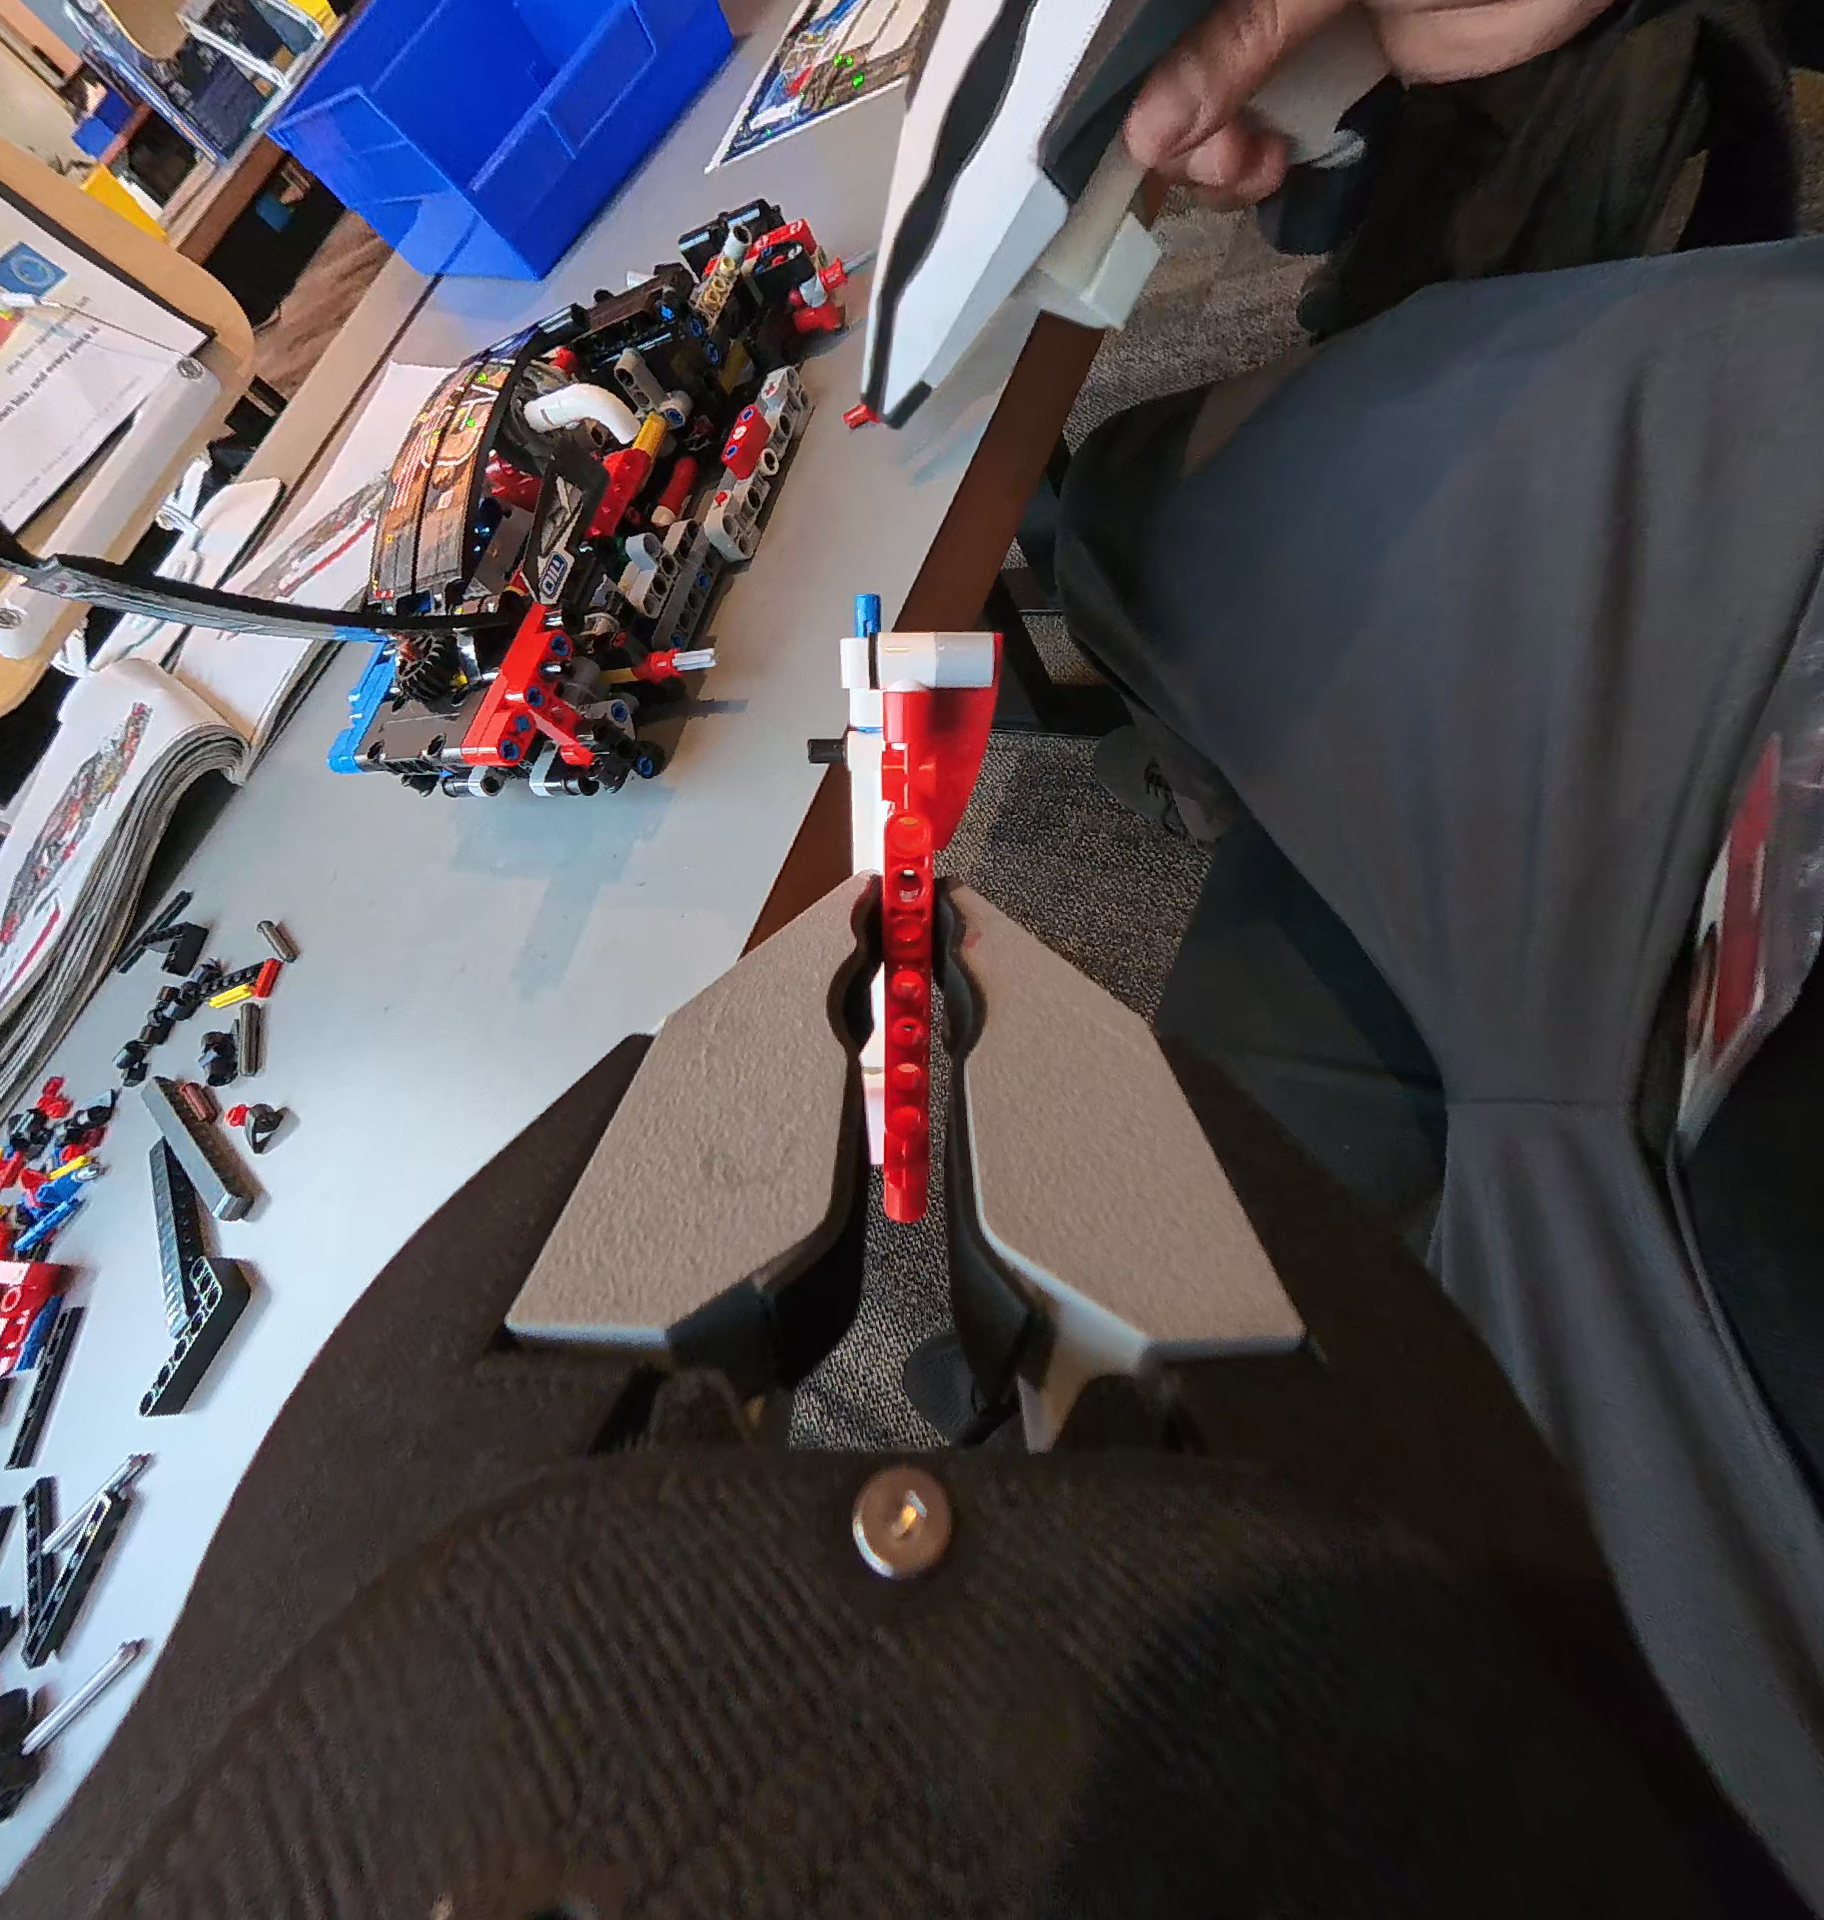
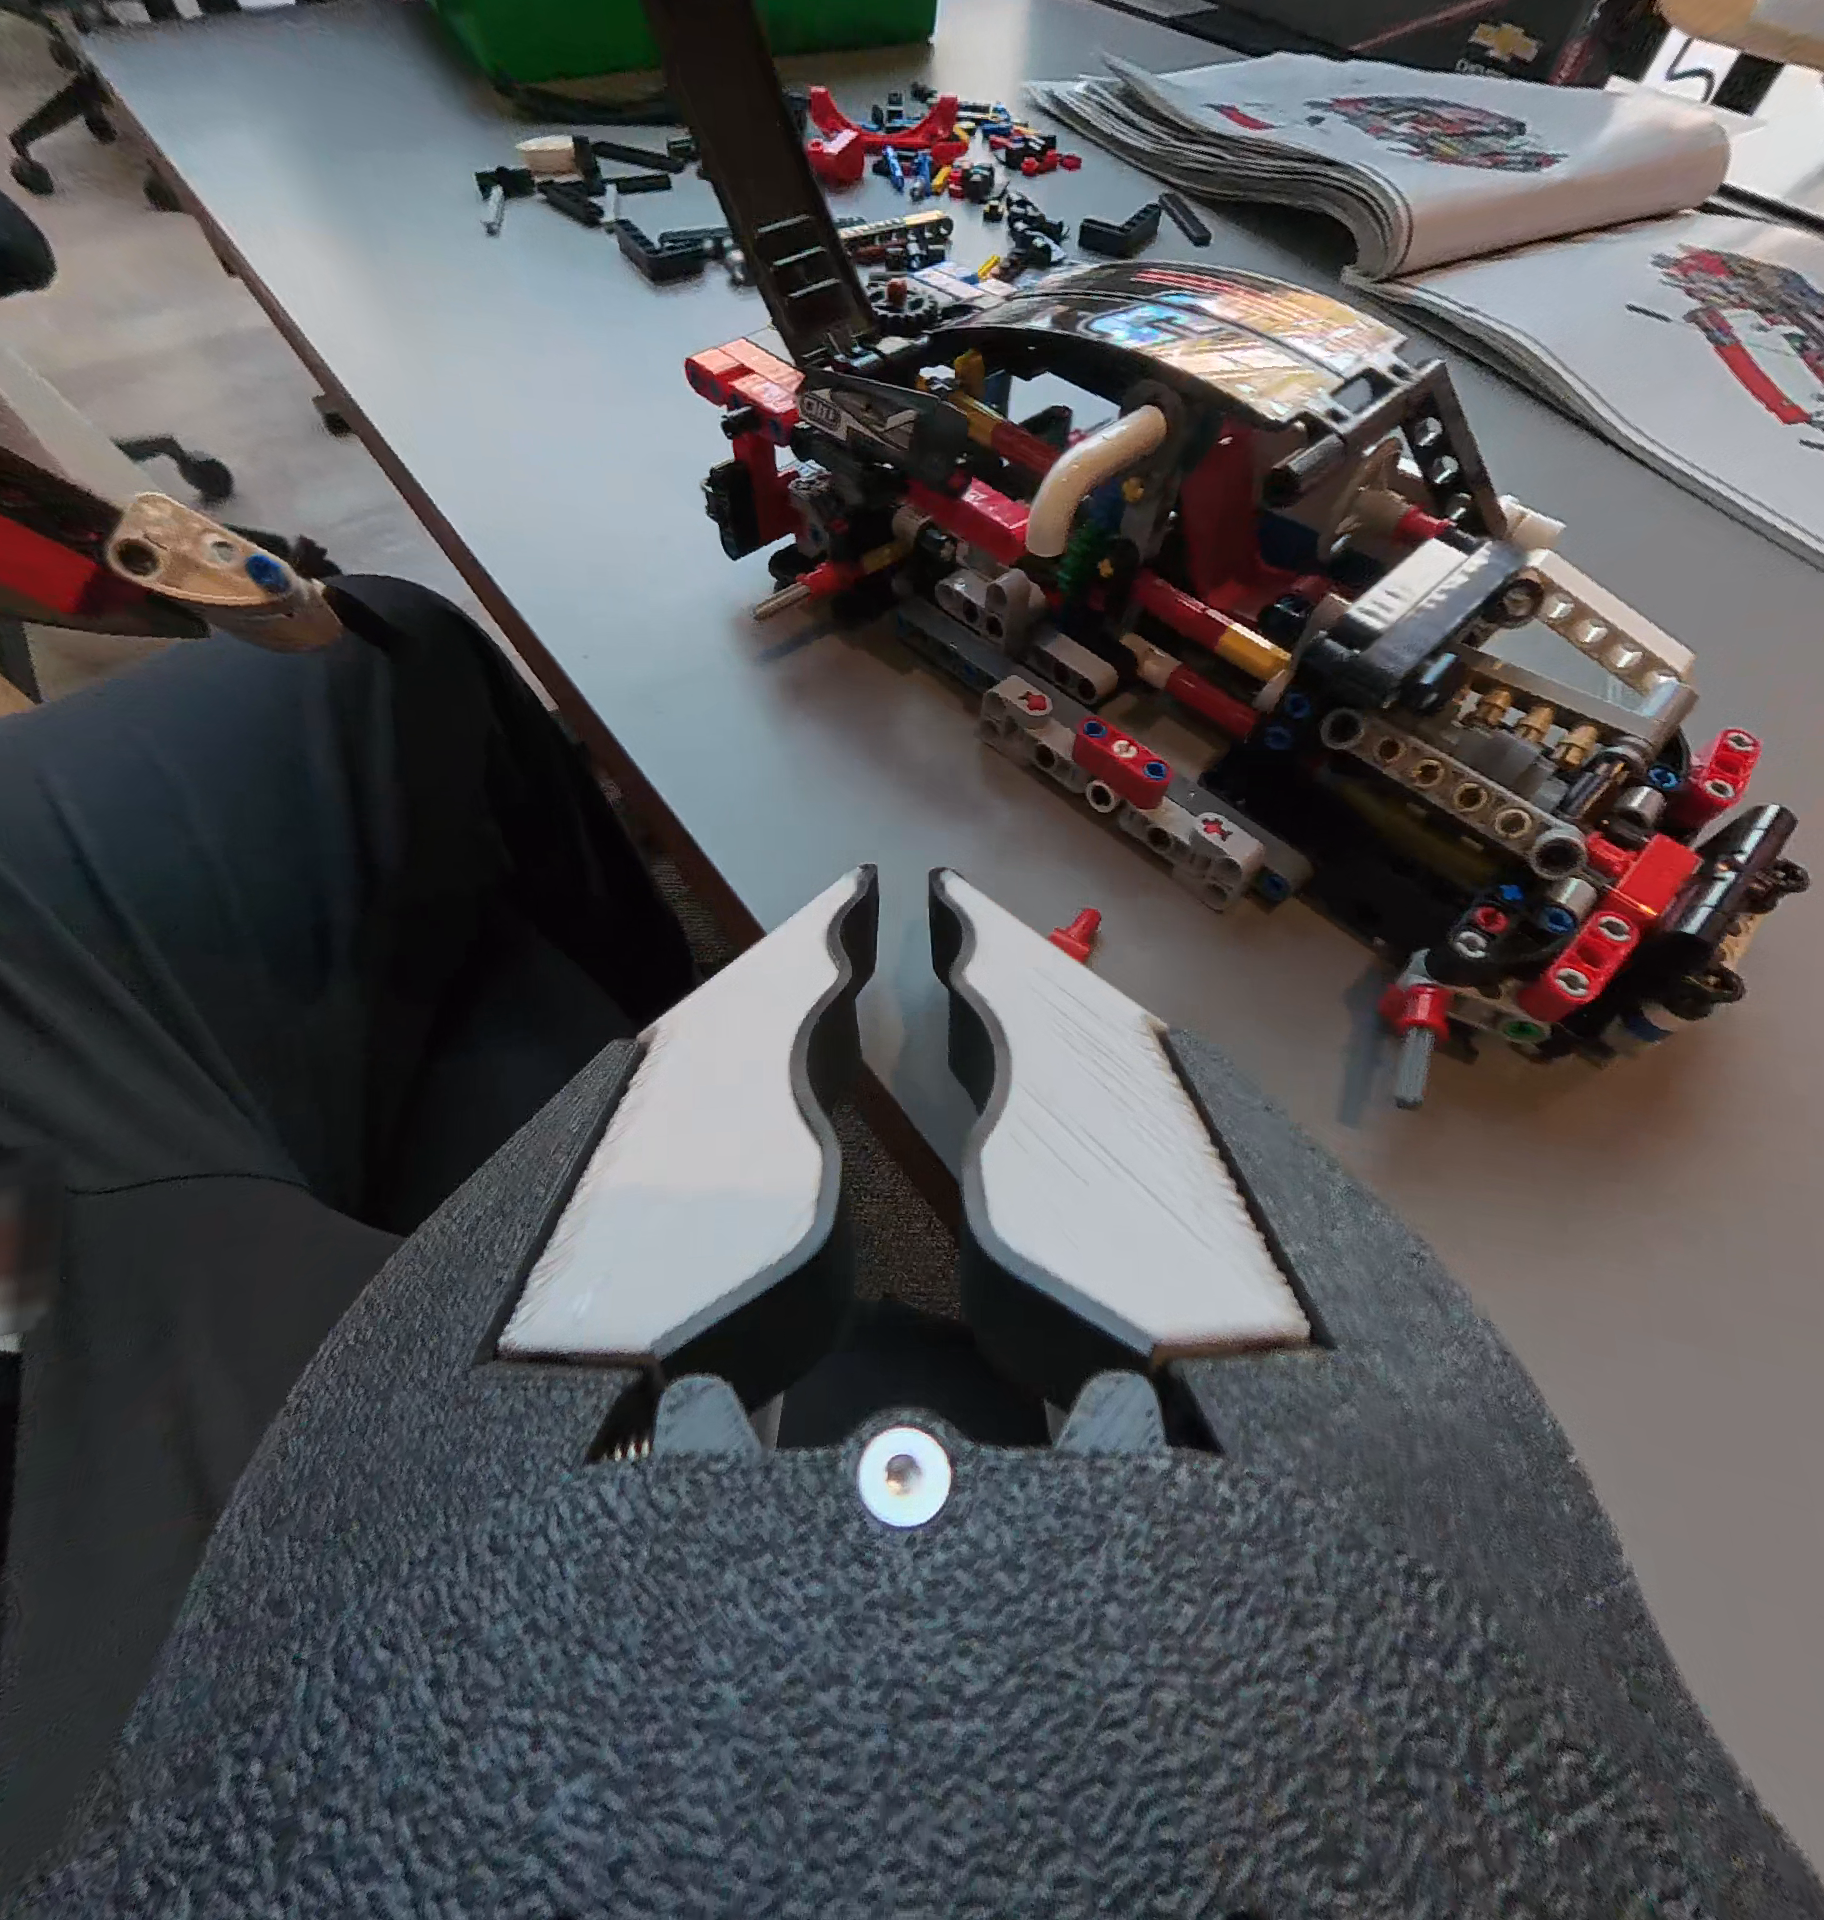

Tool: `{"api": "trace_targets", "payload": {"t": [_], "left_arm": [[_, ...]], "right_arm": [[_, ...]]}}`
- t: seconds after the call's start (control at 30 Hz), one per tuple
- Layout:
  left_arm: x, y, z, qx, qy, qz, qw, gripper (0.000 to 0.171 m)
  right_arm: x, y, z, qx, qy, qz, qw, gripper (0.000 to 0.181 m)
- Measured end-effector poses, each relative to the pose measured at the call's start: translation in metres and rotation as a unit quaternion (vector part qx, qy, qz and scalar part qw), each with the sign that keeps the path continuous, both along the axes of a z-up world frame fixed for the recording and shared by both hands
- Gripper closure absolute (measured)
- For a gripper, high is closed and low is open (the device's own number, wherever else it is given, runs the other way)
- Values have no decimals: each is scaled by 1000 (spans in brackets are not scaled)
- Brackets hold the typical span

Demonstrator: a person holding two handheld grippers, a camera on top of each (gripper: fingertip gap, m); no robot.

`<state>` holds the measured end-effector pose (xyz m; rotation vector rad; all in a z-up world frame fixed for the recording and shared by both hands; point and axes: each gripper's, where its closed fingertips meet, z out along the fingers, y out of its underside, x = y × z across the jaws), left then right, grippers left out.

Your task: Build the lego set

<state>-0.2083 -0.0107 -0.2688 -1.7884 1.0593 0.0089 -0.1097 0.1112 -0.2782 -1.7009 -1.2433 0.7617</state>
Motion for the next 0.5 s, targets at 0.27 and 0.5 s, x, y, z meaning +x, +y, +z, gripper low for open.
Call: {"api": "trace_targets", "payload": {"t": [0.27,0.5], "left_arm": [[0,0,0,0,0,-2,1000,167],[1,-1,0,-1,1,-5,1000,167]], "right_arm": [[11,15,10,28,9,-32,999,175],[17,21,-3,17,-23,-52,998,175]]}}
